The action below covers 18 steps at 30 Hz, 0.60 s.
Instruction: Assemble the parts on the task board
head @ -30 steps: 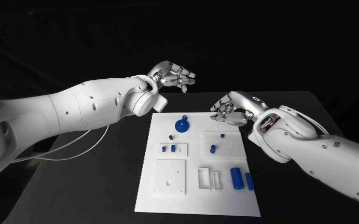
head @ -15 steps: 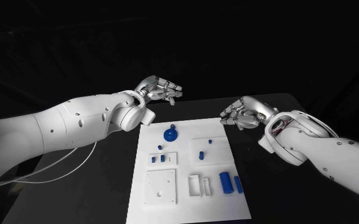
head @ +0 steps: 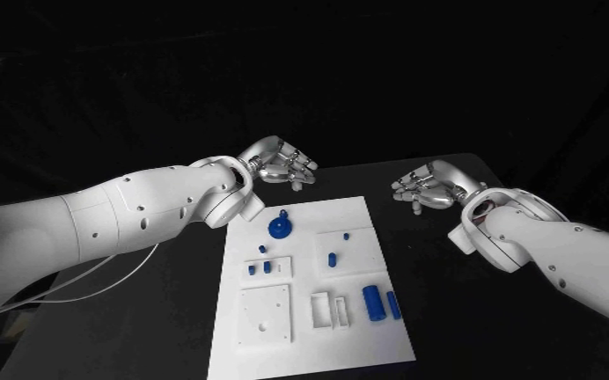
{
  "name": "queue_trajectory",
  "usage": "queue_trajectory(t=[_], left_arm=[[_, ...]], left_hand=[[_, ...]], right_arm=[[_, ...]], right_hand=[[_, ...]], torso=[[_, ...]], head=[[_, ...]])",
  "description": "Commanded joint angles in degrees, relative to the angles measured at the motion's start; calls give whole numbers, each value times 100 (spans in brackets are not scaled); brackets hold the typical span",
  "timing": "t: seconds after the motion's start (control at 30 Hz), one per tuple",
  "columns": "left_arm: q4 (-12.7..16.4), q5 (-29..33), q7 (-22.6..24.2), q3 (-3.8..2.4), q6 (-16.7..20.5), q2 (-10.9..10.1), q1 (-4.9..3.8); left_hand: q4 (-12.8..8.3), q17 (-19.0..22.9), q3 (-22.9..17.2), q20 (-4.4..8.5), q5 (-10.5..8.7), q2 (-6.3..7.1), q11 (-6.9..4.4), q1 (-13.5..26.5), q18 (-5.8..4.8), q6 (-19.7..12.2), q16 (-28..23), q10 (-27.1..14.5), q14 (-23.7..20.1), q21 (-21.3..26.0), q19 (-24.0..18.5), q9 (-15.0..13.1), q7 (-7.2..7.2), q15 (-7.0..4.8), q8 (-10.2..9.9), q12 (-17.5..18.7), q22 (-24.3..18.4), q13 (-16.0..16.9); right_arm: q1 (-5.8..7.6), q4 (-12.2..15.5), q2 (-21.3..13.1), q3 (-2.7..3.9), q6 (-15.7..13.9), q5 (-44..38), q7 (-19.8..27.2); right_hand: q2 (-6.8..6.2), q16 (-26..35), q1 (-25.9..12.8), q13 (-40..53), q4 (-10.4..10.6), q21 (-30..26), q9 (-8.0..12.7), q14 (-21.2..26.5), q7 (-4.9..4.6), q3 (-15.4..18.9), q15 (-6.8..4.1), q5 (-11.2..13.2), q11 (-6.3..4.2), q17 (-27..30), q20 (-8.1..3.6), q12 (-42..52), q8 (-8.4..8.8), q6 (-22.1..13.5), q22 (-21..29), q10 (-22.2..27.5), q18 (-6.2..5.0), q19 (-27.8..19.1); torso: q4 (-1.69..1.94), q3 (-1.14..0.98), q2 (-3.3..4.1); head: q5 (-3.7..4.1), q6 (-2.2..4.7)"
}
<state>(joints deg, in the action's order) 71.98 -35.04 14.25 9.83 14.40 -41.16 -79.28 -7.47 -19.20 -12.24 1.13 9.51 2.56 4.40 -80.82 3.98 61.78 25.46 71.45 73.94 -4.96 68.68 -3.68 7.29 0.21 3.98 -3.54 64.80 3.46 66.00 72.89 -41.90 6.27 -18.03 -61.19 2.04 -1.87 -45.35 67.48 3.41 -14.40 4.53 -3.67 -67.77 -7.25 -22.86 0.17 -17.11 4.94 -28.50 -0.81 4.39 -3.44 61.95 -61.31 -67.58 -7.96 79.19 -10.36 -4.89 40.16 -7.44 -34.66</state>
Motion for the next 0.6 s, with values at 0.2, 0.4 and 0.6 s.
queue_trajectory(t=[0.2,0.4,0.6], left_arm=[[-13,-412,-151,20,-195,131,4],[-68,298,-93,23,-91,172,4],[-120,668,-54,23,-38,221,4]], left_hand=[[28,-136,-17,-19,38,-50,-26,155,109,-45,1,29,29,38,46,1,6,-5,-19,22,33,-3],[81,-177,-37,-35,39,-56,-26,209,96,-36,-80,34,-10,108,37,2,1,12,-21,21,-65,-2],[138,-131,-56,-64,39,-50,-11,225,89,-57,-276,6,-39,117,-30,1,7,44,-20,21,-259,-2]], right_arm=[[-39,-127,111,6,136,-466,173],[-68,-158,381,3,507,-2109,-94],[-116,-174,714,-32,796,-3179,-382]], right_hand=[[-96,-243,111,7,-7,151,-1,-227,58,265,-110,-77,-143,-272,-116,-50,-15,168,3,-456,-11,312],[-76,-258,199,7,-91,246,-4,-298,114,356,-143,-60,-190,-402,-150,-87,-16,341,-74,-589,-1,351],[-95,-227,189,1,-145,299,-2,-325,122,251,-120,1,-127,-453,-146,-99,-13,435,-137,-353,-18,333]], torso=[[-30,15,0],[-13,29,21],[-10,45,41]], head=[[-35,-45],[-11,-44],[-9,-27]])
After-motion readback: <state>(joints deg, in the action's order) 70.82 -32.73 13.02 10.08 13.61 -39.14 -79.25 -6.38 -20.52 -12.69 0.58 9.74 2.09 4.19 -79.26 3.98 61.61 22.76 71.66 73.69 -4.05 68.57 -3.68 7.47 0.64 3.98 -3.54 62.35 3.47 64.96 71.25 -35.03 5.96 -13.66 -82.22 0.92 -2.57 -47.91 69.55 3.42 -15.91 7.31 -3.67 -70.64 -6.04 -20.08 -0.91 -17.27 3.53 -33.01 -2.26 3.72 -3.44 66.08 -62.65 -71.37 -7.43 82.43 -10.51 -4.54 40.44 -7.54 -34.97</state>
